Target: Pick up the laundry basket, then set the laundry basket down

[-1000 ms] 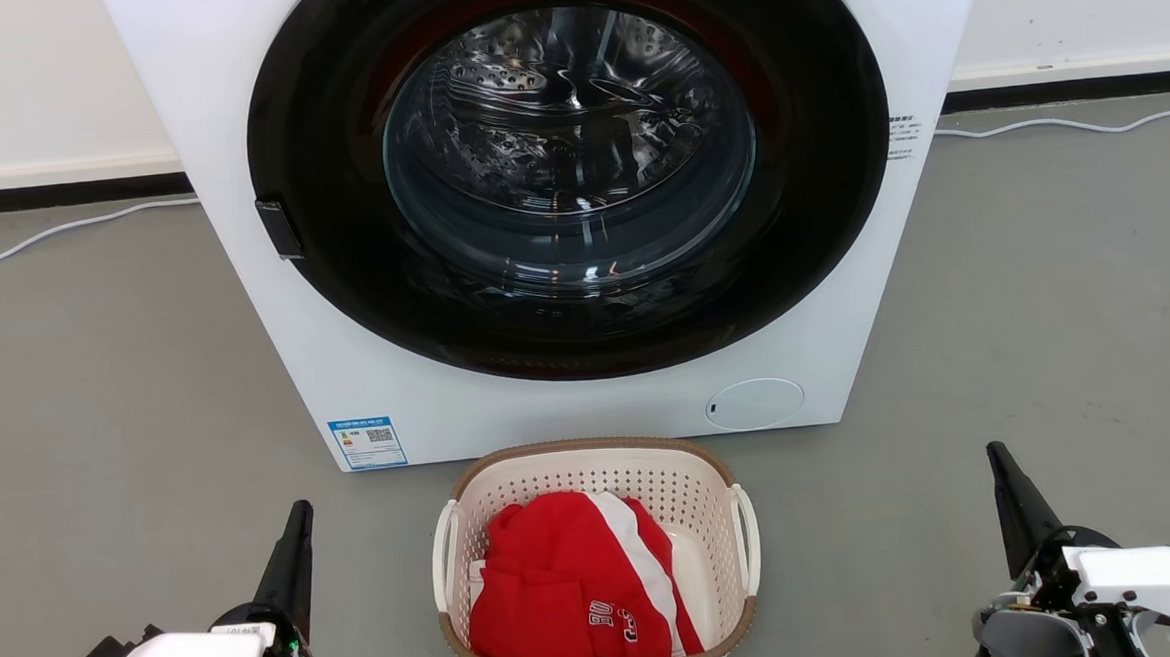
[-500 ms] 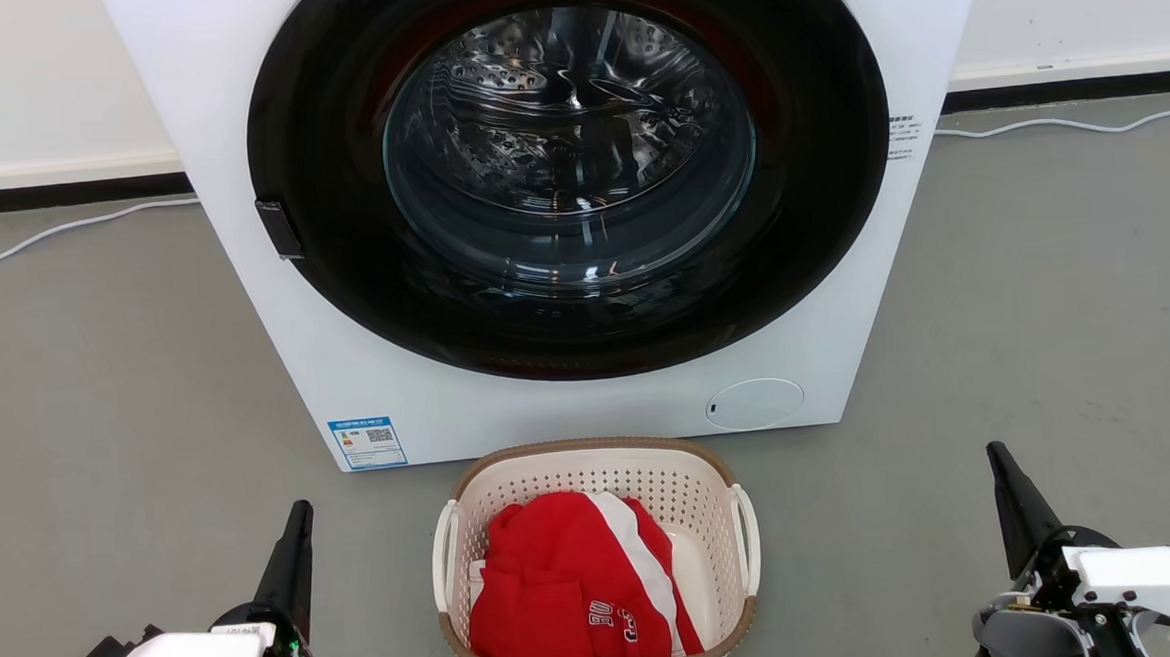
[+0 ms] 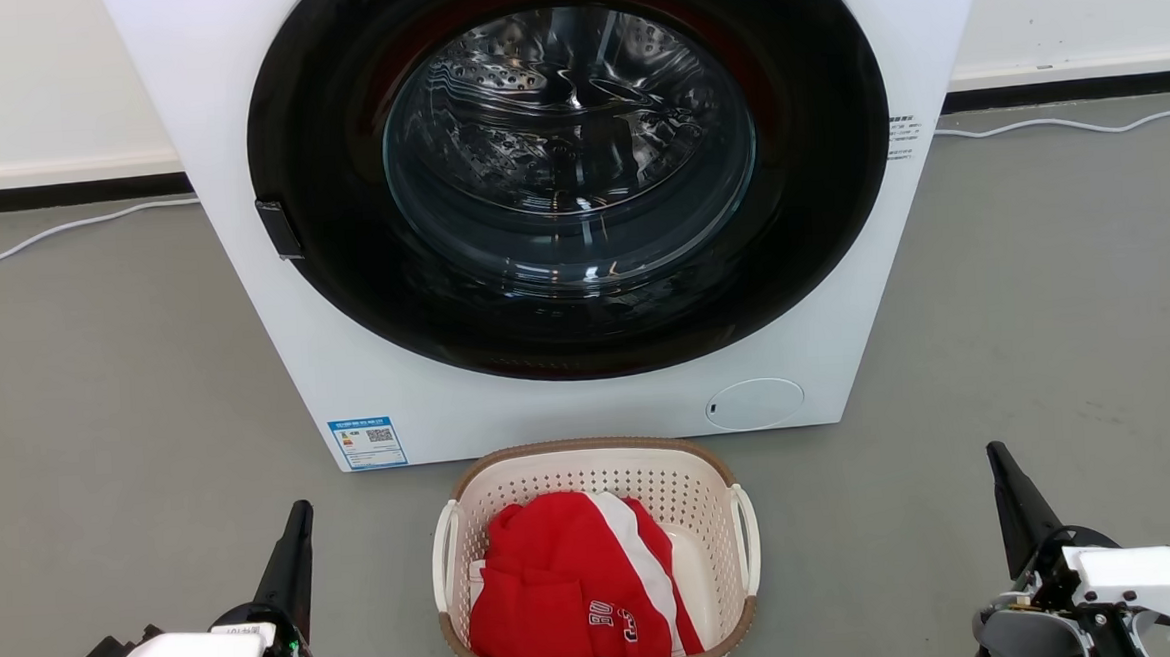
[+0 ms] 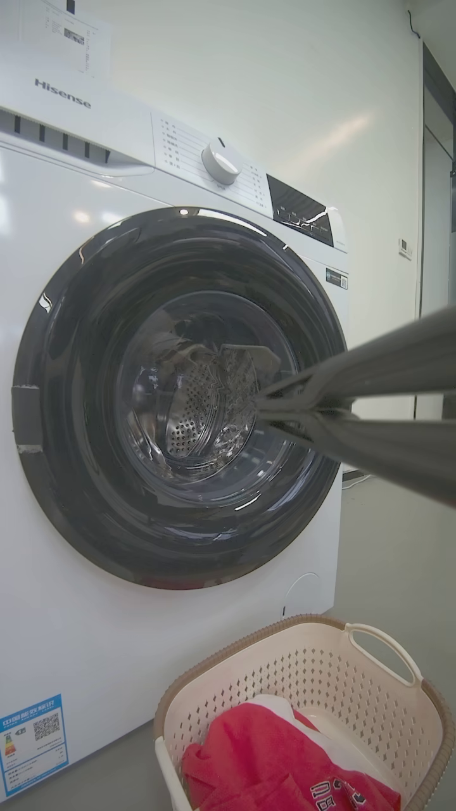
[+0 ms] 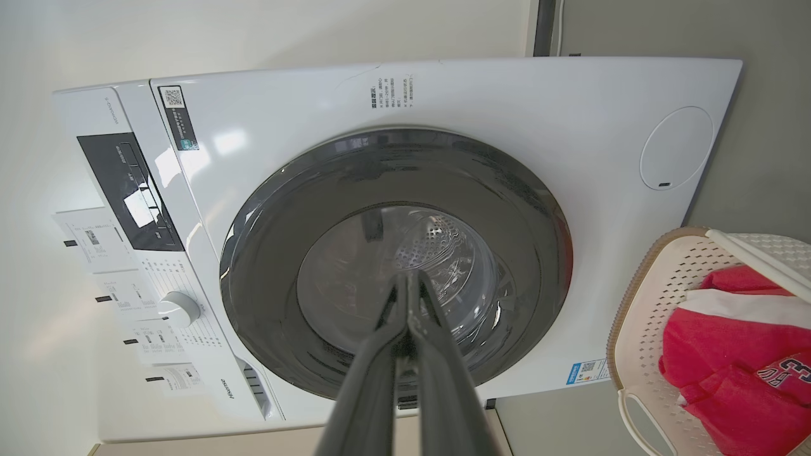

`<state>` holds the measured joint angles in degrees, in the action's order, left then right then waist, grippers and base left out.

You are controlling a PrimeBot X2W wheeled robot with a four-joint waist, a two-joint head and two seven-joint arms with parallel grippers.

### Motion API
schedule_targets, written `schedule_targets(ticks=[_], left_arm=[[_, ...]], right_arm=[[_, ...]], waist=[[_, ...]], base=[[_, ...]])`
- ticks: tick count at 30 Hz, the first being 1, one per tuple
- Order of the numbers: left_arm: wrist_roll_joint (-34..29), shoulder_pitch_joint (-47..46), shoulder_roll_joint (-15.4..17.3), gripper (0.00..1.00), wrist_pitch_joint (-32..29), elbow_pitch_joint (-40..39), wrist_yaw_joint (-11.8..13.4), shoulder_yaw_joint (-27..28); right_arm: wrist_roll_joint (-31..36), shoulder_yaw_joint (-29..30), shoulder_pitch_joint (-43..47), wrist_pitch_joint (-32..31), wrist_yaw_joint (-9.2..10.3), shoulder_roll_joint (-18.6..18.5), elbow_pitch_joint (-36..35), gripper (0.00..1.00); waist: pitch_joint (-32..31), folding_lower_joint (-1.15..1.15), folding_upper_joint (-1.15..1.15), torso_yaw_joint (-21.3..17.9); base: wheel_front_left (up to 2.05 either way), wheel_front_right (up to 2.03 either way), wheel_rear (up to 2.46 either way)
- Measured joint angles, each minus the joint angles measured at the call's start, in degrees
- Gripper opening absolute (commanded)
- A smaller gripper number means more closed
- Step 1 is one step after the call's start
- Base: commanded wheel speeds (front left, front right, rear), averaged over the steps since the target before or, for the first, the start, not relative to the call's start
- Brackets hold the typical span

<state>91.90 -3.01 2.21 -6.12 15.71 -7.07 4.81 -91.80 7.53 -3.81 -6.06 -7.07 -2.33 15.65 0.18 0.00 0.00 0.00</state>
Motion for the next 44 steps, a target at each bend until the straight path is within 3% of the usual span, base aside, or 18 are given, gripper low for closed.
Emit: schedule_targets(ticks=[44], left_arm=[[0.0,0.0,0.0,0.0,0.0,0.0,0.0,0.0]], right_arm=[[0.0,0.0,0.0,0.0,0.0,0.0,0.0,0.0]], waist=[[0.0,0.0,0.0,0.0]], base=[[0.0,0.0,0.0]])
